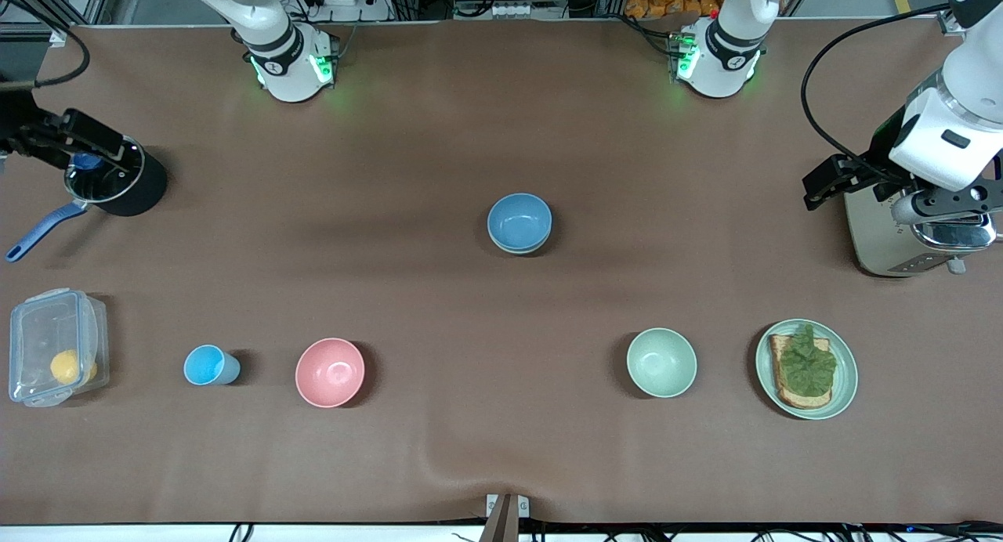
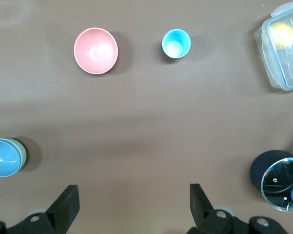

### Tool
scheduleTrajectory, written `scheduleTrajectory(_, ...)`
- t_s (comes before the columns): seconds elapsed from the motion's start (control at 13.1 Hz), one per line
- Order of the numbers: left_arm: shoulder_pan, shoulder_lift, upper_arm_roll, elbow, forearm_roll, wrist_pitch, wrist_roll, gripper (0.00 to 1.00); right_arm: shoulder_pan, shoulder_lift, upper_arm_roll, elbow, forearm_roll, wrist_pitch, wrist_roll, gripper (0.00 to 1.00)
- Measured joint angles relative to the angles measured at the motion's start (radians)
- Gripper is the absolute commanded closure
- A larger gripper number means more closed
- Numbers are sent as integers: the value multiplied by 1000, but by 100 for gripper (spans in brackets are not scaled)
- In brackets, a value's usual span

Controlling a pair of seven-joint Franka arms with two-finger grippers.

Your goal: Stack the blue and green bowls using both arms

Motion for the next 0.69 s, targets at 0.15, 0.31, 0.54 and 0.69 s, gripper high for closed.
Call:
scheduleTrajectory(0.15, 0, -1, 1, -1, -1, -4, 7, 0, 1, 4, -6, -1, -2, 8, -12, 0)
scheduleTrajectory(0.31, 0, -1, 2, -4, -10, -5, 10, 0, 1, 12, -13, -3, -2, 24, -21, 0)
scheduleTrajectory(0.54, 0, -5, 2, -10, -18, -7, 41, 0, 2, 13, -12, -3, -2, 25, -24, 0)
scheduleTrajectory(0.69, 0, -11, 4, -11, -18, -7, 61, 0, 2, 13, -12, -3, -3, 26, -26, 0)
